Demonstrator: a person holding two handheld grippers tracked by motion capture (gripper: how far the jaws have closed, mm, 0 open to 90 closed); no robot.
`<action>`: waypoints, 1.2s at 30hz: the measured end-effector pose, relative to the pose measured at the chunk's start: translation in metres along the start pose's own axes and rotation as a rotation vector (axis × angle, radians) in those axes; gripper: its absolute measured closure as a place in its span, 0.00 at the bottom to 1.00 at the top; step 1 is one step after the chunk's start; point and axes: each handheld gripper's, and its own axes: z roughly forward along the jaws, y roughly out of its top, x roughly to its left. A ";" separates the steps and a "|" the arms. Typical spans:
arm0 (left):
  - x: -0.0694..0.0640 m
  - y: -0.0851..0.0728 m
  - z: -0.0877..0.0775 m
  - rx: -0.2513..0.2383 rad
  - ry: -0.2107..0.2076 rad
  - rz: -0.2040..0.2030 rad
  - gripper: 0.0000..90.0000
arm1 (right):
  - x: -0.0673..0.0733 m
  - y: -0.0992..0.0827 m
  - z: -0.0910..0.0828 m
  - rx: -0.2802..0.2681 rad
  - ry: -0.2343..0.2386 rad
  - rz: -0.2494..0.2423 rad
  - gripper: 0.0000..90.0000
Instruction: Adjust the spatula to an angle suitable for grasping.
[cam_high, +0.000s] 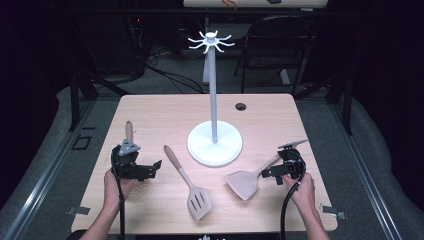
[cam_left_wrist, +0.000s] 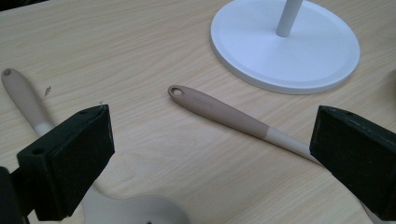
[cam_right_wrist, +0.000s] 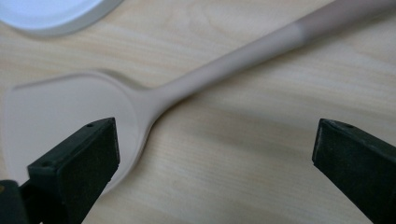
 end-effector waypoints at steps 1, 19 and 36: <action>0.000 0.000 0.000 0.005 -0.003 -0.001 0.00 | -0.002 0.004 -0.001 -0.020 -0.001 0.025 0.00; 0.000 0.000 0.001 0.005 -0.010 0.000 0.00 | 0.005 0.030 0.027 0.042 -0.090 0.075 0.15; 0.000 0.000 0.002 0.009 -0.020 -0.005 0.00 | 0.015 0.038 0.041 0.071 -0.155 0.045 0.27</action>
